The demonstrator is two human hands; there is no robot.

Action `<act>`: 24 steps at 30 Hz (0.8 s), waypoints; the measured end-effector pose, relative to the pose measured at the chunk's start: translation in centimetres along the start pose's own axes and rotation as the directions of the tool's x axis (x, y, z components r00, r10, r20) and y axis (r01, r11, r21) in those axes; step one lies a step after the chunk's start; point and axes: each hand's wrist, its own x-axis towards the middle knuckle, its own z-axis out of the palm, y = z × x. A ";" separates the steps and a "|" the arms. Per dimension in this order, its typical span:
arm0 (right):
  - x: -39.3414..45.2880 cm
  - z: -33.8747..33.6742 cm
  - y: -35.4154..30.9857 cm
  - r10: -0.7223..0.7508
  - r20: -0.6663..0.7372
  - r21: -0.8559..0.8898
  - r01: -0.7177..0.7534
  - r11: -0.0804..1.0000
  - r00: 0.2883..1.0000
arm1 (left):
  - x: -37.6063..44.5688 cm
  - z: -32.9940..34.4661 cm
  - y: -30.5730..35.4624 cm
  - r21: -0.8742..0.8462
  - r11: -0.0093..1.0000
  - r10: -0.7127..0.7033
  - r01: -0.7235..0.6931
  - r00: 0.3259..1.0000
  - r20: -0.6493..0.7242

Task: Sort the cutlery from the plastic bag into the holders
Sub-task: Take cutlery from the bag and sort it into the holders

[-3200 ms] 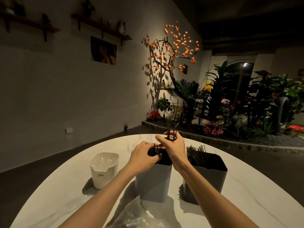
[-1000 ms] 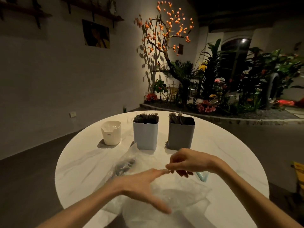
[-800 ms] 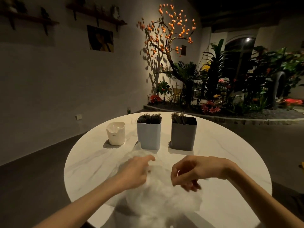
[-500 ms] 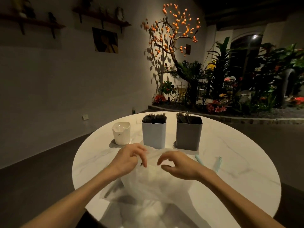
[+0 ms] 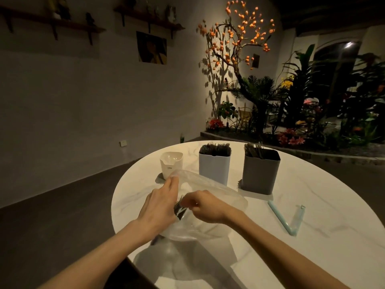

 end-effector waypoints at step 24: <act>10.0 6.3 -1.1 0.530 0.011 -0.313 -0.501 0.807 0.848 | 0.6 0.4 -3.2 -0.312 0.950 0.012 -0.005 1.000 0.022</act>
